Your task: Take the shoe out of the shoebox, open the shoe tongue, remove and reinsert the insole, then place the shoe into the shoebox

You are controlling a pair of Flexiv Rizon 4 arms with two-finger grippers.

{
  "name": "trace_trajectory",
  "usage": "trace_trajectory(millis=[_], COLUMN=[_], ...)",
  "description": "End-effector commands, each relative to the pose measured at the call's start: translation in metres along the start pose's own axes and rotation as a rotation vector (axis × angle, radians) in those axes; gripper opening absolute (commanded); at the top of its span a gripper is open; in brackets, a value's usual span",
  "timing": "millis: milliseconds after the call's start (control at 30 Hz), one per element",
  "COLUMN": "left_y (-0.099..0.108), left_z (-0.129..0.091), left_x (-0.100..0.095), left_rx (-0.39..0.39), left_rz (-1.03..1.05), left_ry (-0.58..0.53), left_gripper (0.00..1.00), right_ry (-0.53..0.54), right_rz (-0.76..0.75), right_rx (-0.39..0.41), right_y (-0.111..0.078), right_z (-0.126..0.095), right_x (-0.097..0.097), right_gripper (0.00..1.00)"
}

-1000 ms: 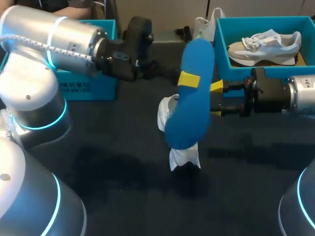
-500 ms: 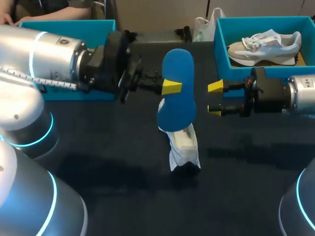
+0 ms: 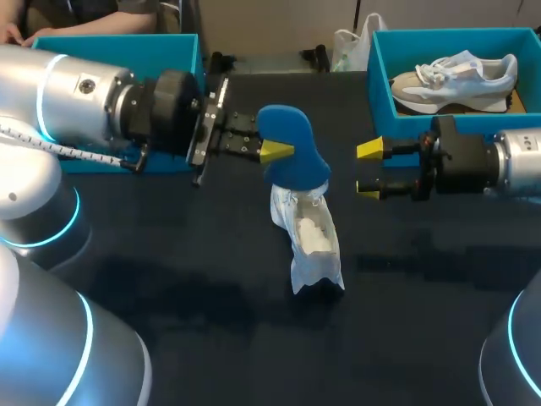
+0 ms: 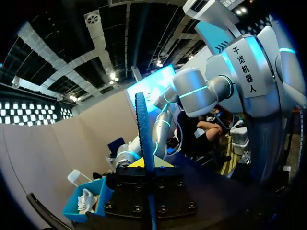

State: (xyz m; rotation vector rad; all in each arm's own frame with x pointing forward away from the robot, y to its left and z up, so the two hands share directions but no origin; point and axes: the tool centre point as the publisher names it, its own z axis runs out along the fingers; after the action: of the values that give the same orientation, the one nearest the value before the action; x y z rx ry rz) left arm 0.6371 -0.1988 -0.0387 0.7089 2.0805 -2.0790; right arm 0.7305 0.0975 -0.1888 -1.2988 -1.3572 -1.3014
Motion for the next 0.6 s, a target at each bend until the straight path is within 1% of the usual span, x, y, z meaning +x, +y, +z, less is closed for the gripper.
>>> trace_trajectory(millis=[33, 433, 500, 533, 600], left_y=[0.006, 0.006, 0.013, 0.016, 0.021], left_z=[0.002, 0.002, 0.0, 0.0, -0.002], left_x=[0.003, 0.003, 0.007, 0.007, 0.009], left_rx=[0.021, 0.021, 0.006, -0.01, -0.015], left_rz=[0.03, 0.03, 0.117, 0.168, 0.221], left_ry=[-0.01, -0.01, 0.008, -0.001, -0.007], left_gripper=[0.0, 0.0, 0.0, 0.0, 0.0], right_ry=[-0.002, -0.002, -0.002, -0.002, -0.002], right_rz=[0.001, 0.001, 0.001, 0.001, 0.001], right_rx=[-0.001, -0.001, -0.001, -0.001, -0.001], right_y=[0.0, 0.0, 0.0, 0.0, 0.0], right_z=[0.002, 0.002, 0.002, 0.002, 0.002], right_x=[0.0, 0.0, 0.0, 0.0, 0.0], right_gripper=[1.0, 1.0, 1.0, 1.0, 1.0])
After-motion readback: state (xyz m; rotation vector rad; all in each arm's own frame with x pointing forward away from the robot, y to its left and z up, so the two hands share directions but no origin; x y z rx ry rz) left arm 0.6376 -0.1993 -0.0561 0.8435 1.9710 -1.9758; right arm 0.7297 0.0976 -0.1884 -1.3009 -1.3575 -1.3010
